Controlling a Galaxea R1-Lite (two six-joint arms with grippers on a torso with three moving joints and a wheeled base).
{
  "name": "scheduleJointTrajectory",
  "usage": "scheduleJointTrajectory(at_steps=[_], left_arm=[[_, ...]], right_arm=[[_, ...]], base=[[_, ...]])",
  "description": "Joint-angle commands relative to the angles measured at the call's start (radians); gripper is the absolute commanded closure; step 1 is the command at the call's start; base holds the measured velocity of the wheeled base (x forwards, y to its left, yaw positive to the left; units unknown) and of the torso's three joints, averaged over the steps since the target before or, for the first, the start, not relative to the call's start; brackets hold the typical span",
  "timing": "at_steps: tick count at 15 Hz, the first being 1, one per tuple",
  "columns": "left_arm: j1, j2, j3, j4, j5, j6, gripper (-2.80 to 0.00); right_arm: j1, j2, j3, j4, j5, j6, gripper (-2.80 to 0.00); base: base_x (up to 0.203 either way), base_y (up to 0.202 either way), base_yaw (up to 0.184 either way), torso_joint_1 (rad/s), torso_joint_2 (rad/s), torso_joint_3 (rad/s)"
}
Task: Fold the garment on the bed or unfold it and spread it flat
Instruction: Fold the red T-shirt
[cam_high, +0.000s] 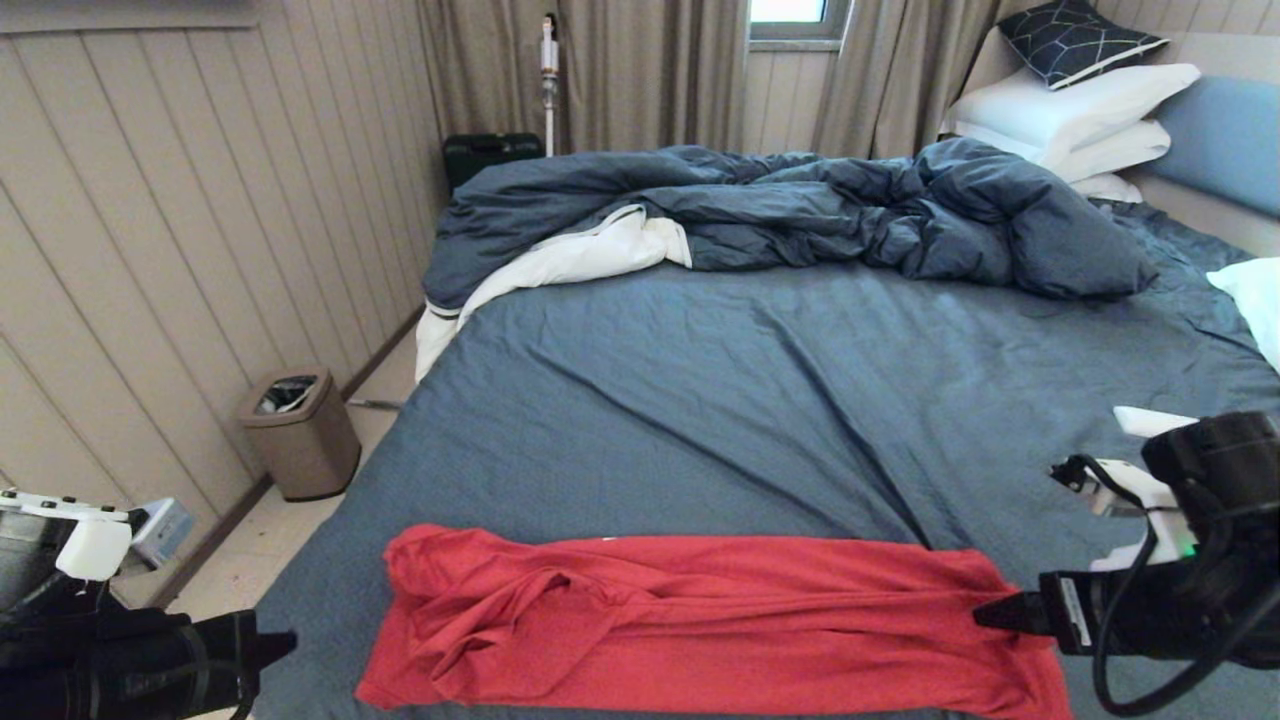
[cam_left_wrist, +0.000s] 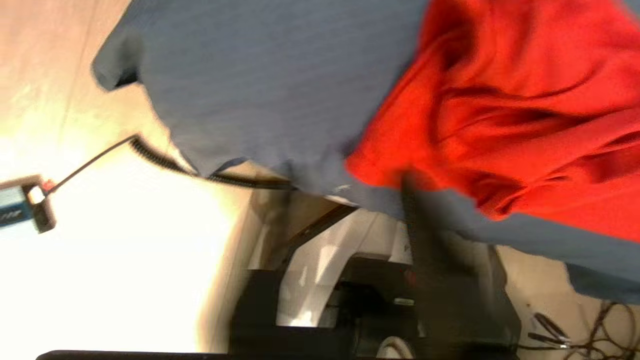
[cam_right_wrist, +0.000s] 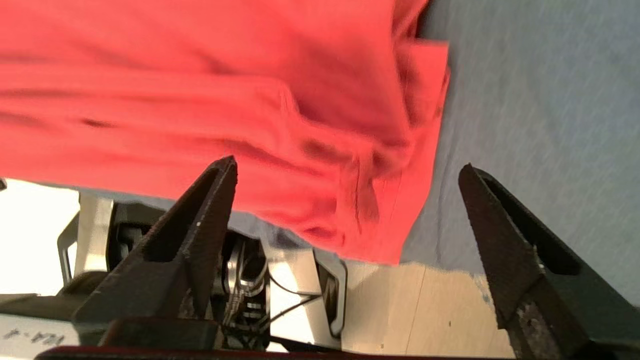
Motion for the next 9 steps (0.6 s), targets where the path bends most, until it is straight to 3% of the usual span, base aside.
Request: scheduleJointTrajectory(at_steps=[1, 9], left_arm=[[0.007, 0.013, 0.008, -0.001, -0.002, 0.001, 0.00], [0.005, 0.009, 0.085, -0.147, -0.002, 0.009, 0.00]], right_arm=[[0.004, 0.008, 0.009, -0.001, 0.000, 0.001, -2.80], [0.013, 0.132, -0.003, -0.010, -0.039, 0.002, -2.80]], base=[[0.000, 0.000, 0.000, 0.000, 0.00, 0.000], [0.000, 0.000, 0.000, 0.000, 0.00, 0.000]])
